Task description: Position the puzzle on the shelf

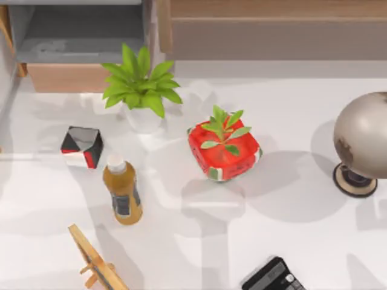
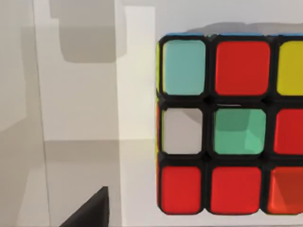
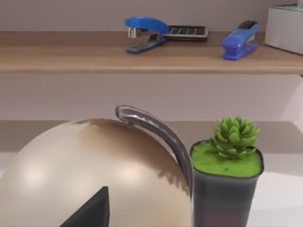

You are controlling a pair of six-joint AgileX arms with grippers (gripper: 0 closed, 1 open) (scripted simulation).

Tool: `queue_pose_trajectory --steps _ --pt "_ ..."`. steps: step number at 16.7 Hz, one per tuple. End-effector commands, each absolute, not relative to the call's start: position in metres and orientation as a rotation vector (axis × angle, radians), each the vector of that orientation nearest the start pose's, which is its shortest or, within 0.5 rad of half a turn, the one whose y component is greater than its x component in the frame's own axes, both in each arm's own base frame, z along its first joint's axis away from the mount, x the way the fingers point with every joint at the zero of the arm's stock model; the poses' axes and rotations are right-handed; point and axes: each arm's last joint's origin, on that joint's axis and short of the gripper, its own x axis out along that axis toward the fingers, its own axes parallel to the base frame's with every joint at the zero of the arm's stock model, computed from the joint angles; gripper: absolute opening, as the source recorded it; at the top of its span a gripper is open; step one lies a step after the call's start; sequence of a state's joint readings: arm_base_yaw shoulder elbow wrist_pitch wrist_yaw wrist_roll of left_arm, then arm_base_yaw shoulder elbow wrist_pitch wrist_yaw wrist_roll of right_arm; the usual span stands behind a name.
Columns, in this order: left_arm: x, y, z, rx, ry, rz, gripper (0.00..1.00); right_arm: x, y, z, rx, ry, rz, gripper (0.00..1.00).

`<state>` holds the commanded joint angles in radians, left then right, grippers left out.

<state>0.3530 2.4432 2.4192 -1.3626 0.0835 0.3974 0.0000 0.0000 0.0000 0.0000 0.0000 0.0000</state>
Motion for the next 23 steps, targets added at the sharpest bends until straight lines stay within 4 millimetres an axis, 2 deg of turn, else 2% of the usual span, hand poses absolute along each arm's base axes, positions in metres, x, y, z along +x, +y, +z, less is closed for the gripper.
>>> queue_pose_trajectory --steps 6,12,14,18,23 --pt "0.457 0.174 0.229 0.027 1.366 -0.03 1.0 0.106 -0.001 0.16 0.0 0.0 0.0 1.0" --pt "0.477 0.175 0.175 0.024 1.376 -0.027 1.0 0.106 -0.001 0.16 0.0 0.0 0.0 1.0" --pt "0.48 0.174 0.169 0.026 1.371 -0.031 1.0 0.106 -0.001 0.16 0.0 0.0 0.0 1.0" --pt "0.481 0.174 0.169 0.026 1.371 -0.031 1.0 0.106 -0.001 0.16 0.0 0.0 0.0 1.0" --pt "0.481 0.174 0.169 0.026 1.371 -0.031 0.62 0.106 -0.001 0.16 0.0 0.0 0.0 1.0"
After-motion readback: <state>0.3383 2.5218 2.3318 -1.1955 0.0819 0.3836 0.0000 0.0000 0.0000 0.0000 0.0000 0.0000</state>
